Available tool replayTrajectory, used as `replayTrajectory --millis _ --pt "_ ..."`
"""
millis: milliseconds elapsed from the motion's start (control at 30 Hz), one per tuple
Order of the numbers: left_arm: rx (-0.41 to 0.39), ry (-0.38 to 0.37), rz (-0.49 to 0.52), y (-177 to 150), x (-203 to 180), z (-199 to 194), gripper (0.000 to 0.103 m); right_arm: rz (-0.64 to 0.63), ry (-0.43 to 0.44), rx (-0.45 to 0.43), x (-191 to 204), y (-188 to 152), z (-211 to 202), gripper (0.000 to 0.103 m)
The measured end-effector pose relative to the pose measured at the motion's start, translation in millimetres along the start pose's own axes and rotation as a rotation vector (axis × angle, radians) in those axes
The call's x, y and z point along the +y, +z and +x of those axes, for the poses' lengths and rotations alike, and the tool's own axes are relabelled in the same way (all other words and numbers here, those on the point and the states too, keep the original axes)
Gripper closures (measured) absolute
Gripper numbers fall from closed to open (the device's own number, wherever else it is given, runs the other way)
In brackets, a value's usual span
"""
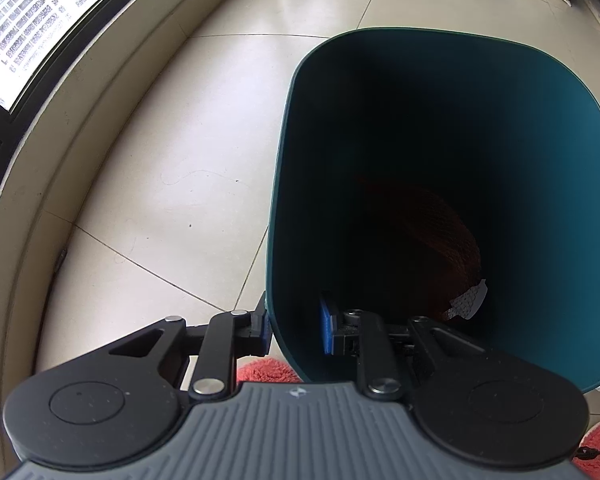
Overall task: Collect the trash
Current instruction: 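Grasp the red plastic bag from the pile with the right gripper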
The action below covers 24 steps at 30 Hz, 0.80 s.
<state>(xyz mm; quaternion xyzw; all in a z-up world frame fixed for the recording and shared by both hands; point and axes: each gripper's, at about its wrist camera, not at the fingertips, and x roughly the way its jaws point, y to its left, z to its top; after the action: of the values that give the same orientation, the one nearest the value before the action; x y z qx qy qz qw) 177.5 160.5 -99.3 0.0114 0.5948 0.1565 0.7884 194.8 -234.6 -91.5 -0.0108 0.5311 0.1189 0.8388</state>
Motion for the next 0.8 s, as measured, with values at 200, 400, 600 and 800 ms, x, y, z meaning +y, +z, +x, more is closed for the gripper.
replayTrajectory --millis 200,400,600,800 --pt "0.009 -0.01 -0.01 2 4 0 0.079 -0.05 -0.041 0.119 -11 -32 42 0.036" --pt "0.022 -0.016 -0.012 3 6 2 0.079 -0.104 -0.059 0.334 -17 -88 97 0.036" --pt "0.056 0.003 0.024 6 2 9 0.079 -0.229 -0.159 0.422 -18 -128 136 0.036" --pt "0.059 0.014 0.024 10 3 12 0.079 -0.282 -0.22 0.417 -19 -141 150 0.052"
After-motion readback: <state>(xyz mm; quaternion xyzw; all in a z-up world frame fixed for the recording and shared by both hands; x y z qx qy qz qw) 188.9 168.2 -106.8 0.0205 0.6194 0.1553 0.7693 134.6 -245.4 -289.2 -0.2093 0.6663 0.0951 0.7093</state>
